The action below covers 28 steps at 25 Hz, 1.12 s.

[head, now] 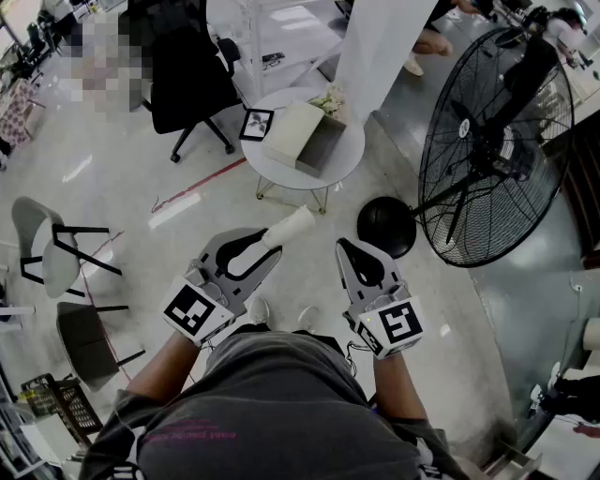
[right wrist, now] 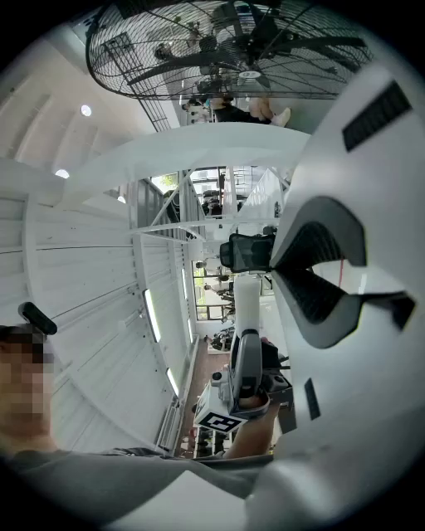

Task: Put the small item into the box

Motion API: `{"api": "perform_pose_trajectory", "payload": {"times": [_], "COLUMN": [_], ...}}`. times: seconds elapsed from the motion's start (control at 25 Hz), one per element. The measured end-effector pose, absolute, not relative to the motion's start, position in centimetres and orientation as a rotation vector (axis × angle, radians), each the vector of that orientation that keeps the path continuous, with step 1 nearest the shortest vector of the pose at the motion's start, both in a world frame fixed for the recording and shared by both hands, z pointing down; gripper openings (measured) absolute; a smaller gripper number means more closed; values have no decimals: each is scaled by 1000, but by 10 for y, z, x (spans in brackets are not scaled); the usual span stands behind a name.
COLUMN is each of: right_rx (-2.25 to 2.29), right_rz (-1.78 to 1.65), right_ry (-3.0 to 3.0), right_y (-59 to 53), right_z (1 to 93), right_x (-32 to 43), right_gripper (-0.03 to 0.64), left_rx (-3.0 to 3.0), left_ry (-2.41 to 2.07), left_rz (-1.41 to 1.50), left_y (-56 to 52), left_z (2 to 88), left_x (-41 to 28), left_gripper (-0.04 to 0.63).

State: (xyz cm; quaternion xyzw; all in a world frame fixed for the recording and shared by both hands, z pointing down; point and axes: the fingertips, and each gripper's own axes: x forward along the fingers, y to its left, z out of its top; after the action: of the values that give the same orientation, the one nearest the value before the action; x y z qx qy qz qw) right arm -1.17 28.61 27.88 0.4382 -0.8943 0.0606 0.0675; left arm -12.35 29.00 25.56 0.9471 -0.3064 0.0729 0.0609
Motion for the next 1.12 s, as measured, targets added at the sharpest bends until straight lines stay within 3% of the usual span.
{"api": "perform_pose_trajectory", "payload": {"times": [1.12], "right_rx": [1246], "right_rz": [177], "right_ry": [-2720], "right_y": [326], "right_z": [299], "right_x": [54], "right_gripper": [23], "left_rx": [2805], "left_ry": [-1057], "left_rz": [228], "left_y": [334], "left_z": [278], "left_x": [-66], "left_gripper": [131]}}
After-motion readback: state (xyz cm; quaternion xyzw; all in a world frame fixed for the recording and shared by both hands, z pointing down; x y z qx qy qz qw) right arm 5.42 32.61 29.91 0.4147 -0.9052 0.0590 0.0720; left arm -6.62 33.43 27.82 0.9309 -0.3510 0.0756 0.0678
